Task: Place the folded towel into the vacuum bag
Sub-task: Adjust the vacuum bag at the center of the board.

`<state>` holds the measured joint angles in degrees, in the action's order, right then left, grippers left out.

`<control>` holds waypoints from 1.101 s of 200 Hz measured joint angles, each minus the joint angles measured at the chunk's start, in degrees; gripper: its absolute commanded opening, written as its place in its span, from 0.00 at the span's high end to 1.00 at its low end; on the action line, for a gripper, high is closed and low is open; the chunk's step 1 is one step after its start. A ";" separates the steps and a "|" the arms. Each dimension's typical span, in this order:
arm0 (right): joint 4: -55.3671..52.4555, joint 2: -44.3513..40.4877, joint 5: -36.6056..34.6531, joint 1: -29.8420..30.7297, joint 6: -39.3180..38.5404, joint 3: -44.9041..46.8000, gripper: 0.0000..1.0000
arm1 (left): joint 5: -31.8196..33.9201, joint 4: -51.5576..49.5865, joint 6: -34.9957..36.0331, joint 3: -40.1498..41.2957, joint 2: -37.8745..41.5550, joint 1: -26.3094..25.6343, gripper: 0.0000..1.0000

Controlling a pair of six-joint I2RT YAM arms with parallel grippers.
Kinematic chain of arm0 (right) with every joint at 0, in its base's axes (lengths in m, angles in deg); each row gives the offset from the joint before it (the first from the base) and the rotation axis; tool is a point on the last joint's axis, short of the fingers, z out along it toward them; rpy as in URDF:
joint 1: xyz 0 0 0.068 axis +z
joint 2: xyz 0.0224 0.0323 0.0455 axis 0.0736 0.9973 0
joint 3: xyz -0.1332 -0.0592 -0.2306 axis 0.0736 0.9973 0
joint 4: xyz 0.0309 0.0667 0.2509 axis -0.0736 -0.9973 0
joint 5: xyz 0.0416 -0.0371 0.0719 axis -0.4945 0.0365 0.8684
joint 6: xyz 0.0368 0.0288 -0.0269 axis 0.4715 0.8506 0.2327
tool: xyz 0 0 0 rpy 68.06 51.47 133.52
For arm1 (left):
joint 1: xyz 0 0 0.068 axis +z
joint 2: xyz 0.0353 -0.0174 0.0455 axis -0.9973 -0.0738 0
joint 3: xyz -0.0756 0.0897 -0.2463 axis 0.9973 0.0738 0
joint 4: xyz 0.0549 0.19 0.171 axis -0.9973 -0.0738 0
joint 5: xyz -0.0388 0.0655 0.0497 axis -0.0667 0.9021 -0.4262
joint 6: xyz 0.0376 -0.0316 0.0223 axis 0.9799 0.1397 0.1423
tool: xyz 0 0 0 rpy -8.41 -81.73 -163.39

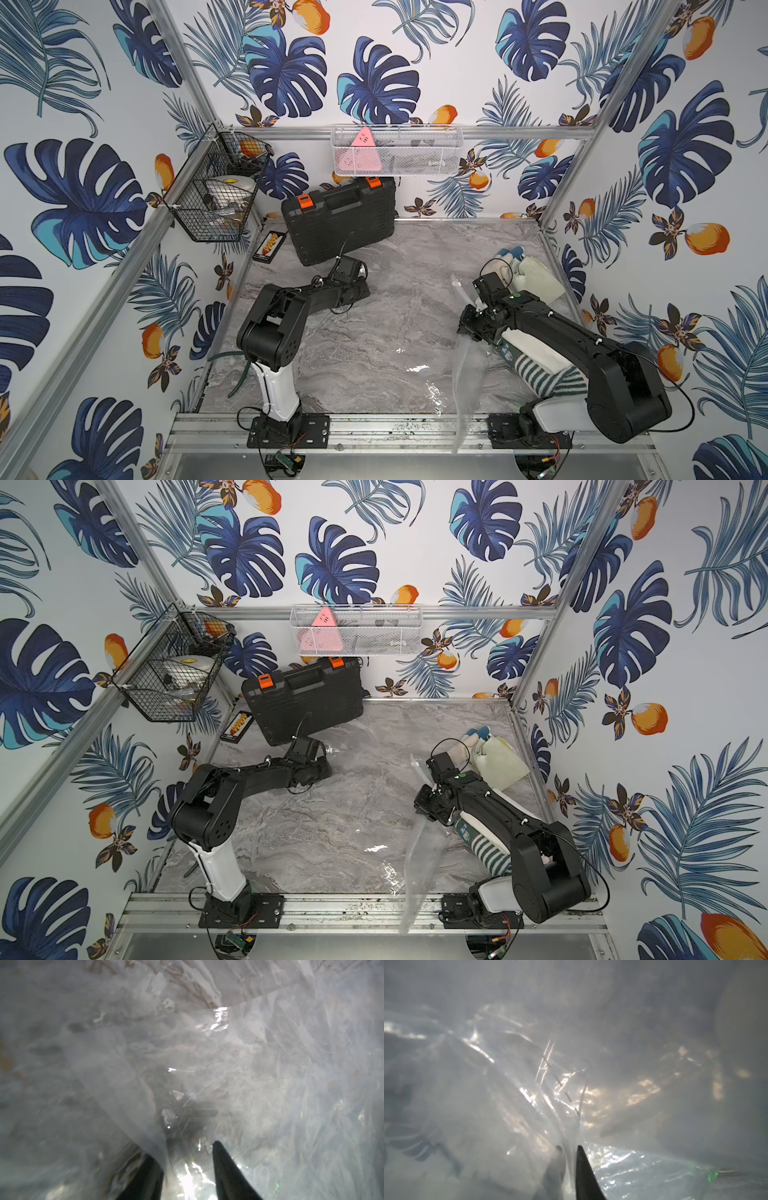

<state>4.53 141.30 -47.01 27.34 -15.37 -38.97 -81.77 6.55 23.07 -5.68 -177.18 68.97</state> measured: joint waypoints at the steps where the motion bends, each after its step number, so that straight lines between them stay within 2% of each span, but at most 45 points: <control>1: 0.02 0.04 0.00 0.13 0.02 0.00 0.85 | -0.07 0.02 0.09 -0.35 -0.31 0.00 0.66; 32: 1.51 2.60 0.11 3.89 1.27 -0.04 0.87 | -0.63 -2.97 2.86 -8.13 -5.29 -0.04 0.69; 67: 4.46 6.84 0.35 5.38 2.89 -0.70 0.89 | -0.55 -6.25 5.05 -14.03 -8.87 0.37 0.71; 111: 8.70 13.46 1.51 8.74 5.16 -4.35 0.90 | -0.15 -8.90 8.85 -22.62 -14.53 2.64 0.73; 135: 11.15 17.20 2.51 12.48 6.03 -6.43 0.90 | 0.66 -11.17 11.13 -27.04 -17.07 4.22 0.74; 172: 14.25 22.03 4.37 16.20 8.07 -8.63 0.90 | 1.20 -13.14 14.19 -30.51 -19.02 6.10 0.74; 220: 19.80 28.81 8.41 17.31 8.68 -13.88 0.91 | 1.42 -15.72 16.11 -32.68 -19.63 8.39 0.74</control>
<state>24.34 170.11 -38.59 44.65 -6.69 -52.85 -80.35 -9.16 39.18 -38.36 -196.81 77.37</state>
